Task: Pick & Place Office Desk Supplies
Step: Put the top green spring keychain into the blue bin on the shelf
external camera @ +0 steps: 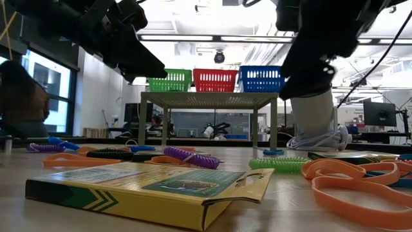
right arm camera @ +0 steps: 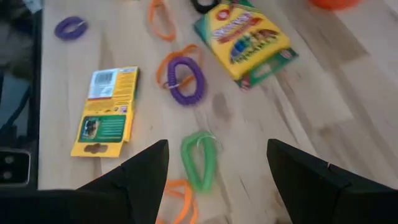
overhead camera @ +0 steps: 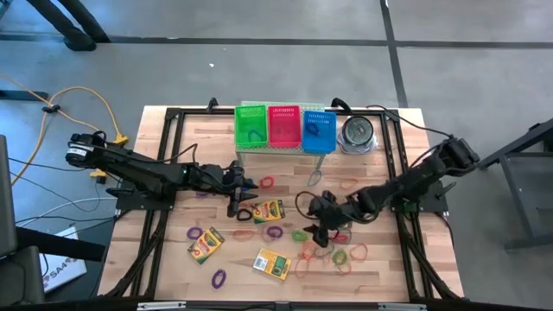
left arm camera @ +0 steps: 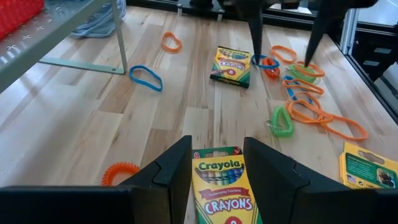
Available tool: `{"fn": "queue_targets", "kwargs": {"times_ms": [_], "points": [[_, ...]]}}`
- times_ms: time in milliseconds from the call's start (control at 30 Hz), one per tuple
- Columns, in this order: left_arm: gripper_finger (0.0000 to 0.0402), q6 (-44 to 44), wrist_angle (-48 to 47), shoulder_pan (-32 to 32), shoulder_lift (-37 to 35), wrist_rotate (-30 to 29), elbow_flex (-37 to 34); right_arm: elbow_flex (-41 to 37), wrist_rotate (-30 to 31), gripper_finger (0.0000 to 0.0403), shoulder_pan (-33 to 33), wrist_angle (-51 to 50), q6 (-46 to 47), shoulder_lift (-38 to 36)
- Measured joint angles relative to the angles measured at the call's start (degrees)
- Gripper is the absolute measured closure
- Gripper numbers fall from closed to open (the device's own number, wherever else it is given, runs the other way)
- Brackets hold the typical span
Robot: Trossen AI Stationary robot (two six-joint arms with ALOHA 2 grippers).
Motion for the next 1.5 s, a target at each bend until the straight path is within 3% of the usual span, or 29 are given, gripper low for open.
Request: {"fn": "queue_targets", "kwargs": {"times_ms": [133,367,633,1200,1367,1500], "points": [[0.0262,0.16,0.00,0.01,0.00,0.00,0.00,3.28,-4.06,0.0141,-0.97,-1.19,-5.72,0.10],[0.0262,0.57,0.14,0.00,0.00,0.00,0.00,11.65,-4.24,0.0141,-1.46,-12.99,-7.22,0.71],[0.0262,-1.43,9.45,0.00,-0.02,3.25,0.00,14.14,-4.68,0.0141,-3.29,-21.79,-7.05,0.96],[0.0262,-1.65,10.00,-0.10,0.92,3.98,0.02,14.14,-1.52,0.0141,-3.41,-19.63,-3.96,11.36],[0.0262,-1.28,12.01,-0.87,5.11,4.02,0.00,14.12,-1.04,0.0141,-3.64,-18.59,-4.38,14.04],[0.0262,-1.10,19.26,-1.33,10.34,4.07,0.00,14.12,-1.13,0.0141,-4.36,-18.50,-5.32,14.14]]}}
